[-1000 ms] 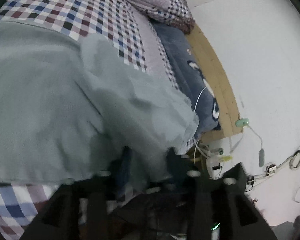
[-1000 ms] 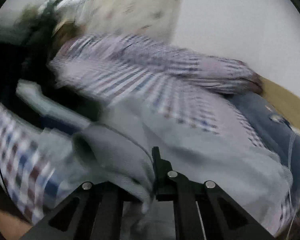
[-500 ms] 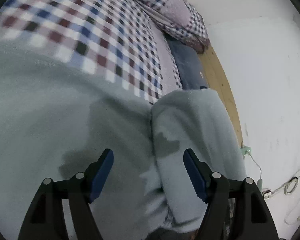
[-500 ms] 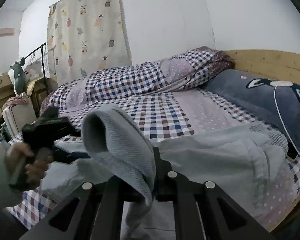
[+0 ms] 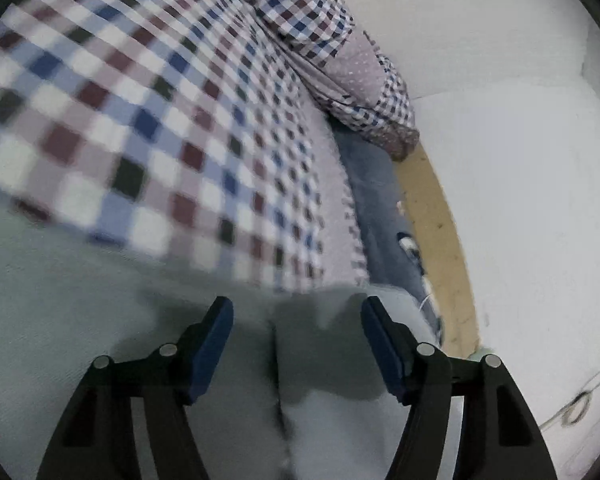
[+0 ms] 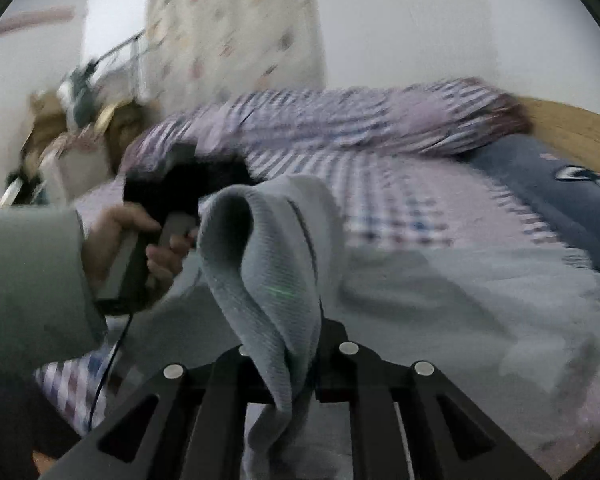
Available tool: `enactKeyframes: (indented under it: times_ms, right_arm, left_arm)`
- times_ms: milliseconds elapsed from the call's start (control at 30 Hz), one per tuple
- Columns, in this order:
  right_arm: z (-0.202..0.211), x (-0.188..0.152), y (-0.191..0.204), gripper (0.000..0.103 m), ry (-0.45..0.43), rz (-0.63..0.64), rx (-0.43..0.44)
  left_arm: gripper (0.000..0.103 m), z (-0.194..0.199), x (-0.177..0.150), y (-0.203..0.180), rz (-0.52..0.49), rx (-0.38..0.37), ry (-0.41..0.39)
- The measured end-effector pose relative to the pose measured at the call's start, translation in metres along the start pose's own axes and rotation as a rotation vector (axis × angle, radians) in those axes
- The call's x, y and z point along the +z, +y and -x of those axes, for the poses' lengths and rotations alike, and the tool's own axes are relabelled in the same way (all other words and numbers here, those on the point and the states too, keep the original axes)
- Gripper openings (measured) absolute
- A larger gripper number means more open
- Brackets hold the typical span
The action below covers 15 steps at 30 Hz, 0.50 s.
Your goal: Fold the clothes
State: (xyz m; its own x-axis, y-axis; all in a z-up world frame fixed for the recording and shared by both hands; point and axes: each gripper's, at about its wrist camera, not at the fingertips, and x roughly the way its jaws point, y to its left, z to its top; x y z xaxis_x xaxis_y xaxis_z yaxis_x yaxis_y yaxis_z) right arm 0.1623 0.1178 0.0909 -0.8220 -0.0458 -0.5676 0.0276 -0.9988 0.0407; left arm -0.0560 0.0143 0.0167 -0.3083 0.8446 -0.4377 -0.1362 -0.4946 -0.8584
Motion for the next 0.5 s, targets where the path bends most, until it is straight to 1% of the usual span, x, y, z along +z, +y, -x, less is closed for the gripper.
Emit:
enactKeyframes:
  times_ms: [33, 100, 167, 200, 267, 333, 400, 467, 500]
  right_arm:
    - [-0.008, -0.001, 0.008, 0.012, 0.028, 0.02, 0.019]
    - [-0.024, -0.009, 0.03, 0.022, 0.101, 0.098, 0.061]
    - [-0.03, -0.018, 0.046, 0.049, 0.146, 0.16, 0.098]
    - [-0.031, -0.022, 0.052, 0.052, 0.161, 0.186, 0.109]
    - [-0.026, -0.028, 0.058, 0.065, 0.161, 0.224, 0.122]
    - [-0.016, -0.028, 0.054, 0.069, 0.138, 0.209, 0.156]
    - [-0.005, -0.026, 0.044, 0.071, 0.113, 0.155, 0.195]
    - [0.006, -0.023, 0.031, 0.075, 0.079, 0.095, 0.226]
    - [0.012, -0.022, 0.022, 0.076, 0.058, 0.06, 0.226]
  left_arm:
    - [0.072, 0.012, -0.007, 0.004, -0.026, 0.044, -0.001]
    - [0.072, 0.039, -0.021, 0.011, -0.076, 0.134, -0.011]
    - [0.072, 0.063, -0.035, 0.015, -0.111, 0.199, -0.033]
    - [0.072, 0.075, -0.04, 0.018, -0.119, 0.215, -0.044]
    - [0.072, 0.094, -0.053, 0.014, -0.155, 0.27, -0.074]
    - [0.072, 0.115, -0.066, 0.006, -0.205, 0.326, -0.106]
    - [0.072, 0.122, -0.076, -0.006, -0.255, 0.369, -0.12]
    - [0.072, 0.13, -0.088, -0.024, -0.326, 0.451, -0.14]
    - [0.072, 0.13, -0.093, -0.032, -0.358, 0.482, -0.147]
